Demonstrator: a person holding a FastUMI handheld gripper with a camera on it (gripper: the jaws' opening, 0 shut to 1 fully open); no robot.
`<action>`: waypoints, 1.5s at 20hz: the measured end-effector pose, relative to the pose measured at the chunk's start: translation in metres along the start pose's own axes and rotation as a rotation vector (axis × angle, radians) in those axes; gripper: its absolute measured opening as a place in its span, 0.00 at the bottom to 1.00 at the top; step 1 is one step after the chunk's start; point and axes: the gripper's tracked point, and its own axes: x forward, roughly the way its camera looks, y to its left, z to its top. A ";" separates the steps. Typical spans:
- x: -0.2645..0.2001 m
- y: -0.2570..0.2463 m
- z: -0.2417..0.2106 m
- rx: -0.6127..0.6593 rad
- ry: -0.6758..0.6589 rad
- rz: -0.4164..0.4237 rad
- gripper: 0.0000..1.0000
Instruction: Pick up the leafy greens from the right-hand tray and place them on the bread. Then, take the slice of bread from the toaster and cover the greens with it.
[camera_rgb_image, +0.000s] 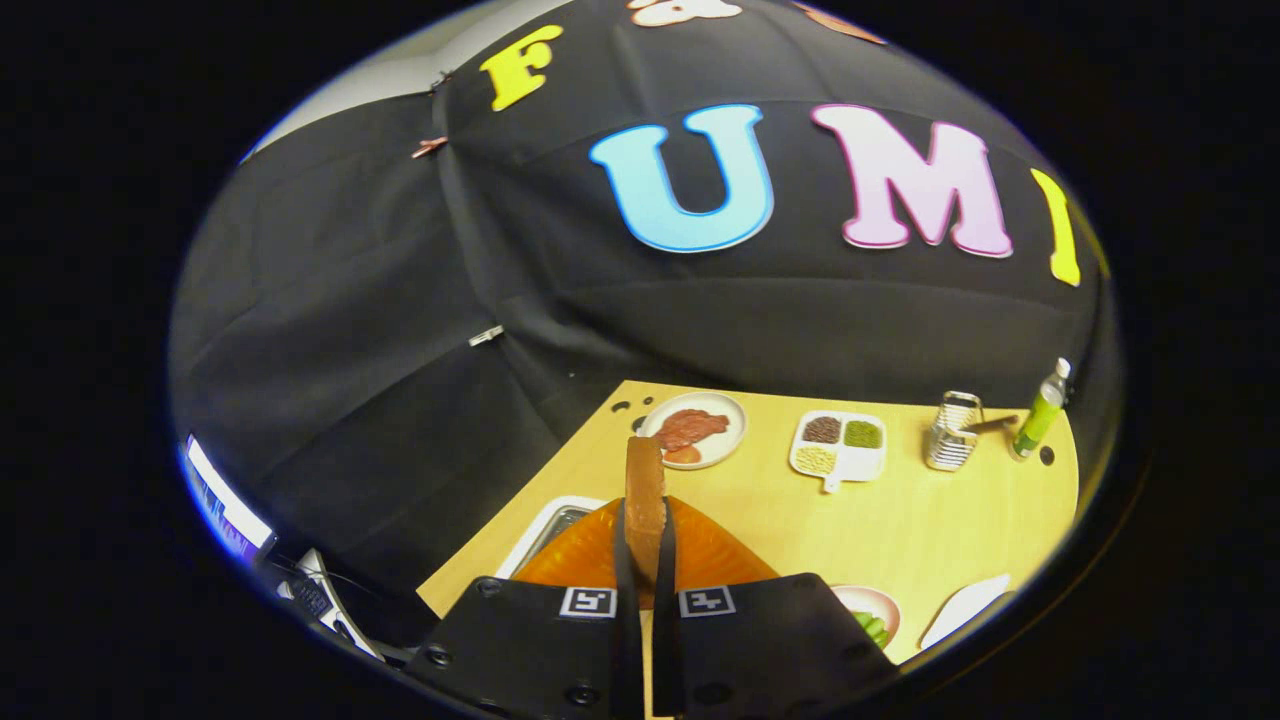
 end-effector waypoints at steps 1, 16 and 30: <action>-0.005 -0.015 -0.005 0.023 0.003 -0.023 0.08; -0.008 -0.137 -0.142 0.295 0.199 -0.140 0.08; -0.019 -0.219 -0.208 0.293 0.250 -0.305 0.24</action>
